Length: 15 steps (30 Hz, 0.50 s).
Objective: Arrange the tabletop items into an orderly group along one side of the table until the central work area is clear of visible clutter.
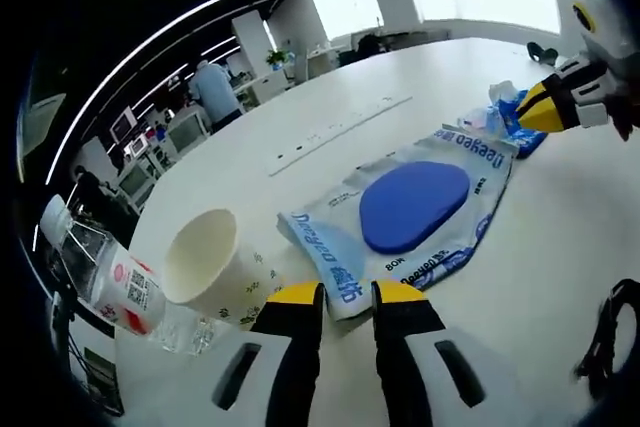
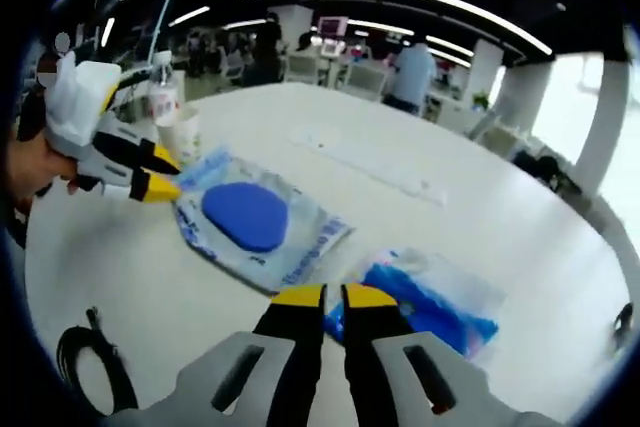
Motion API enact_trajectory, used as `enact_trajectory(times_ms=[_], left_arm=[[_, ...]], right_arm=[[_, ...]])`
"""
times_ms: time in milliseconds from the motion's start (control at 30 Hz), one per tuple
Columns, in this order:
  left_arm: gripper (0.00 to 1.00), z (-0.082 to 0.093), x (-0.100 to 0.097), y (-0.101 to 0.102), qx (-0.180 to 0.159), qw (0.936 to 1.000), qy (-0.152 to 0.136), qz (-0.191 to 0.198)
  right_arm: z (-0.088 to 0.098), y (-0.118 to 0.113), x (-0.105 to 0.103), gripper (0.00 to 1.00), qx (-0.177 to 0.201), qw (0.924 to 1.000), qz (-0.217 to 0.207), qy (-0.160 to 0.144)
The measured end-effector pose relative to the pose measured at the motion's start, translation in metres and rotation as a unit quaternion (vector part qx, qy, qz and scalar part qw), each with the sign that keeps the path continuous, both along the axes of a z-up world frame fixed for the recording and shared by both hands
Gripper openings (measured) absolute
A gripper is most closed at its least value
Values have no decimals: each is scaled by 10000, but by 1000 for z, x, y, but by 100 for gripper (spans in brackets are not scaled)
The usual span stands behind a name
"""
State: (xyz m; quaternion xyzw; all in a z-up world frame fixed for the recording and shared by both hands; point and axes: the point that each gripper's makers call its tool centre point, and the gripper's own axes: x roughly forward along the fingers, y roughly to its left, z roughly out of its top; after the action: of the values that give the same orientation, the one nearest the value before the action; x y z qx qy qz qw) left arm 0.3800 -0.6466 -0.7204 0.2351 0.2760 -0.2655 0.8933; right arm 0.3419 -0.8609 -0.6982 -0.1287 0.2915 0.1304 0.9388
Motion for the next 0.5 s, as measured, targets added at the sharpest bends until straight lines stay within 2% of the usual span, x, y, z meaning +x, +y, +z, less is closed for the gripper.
enact_trajectory(times_ms=[67, 200, 300, 333, 500], left_arm=[[17, 2, -2, 2, -25, 10000, -12, 1], [14, 5, -10, 2, -57, 10000, -6, -56], [13, 5, -12, 5, -79, 10000, 23, -37], [13, 5, -12, 6, -96, 9999, 32, -16], [12, 5, -14, 10, -73, 9999, 67, 18]], right_arm=[[-8, -3, 0, 6, 108, 9998, -78, 177], [-17, -7, 3, 6, 94, 9994, -128, 312], [-18, -1, 5, 7, 245, 9990, -93, 354], [-17, 4, 7, 8, 399, 9985, -88, 352], [-28, 2, 7, 9, 104, 9983, -65, 569]])
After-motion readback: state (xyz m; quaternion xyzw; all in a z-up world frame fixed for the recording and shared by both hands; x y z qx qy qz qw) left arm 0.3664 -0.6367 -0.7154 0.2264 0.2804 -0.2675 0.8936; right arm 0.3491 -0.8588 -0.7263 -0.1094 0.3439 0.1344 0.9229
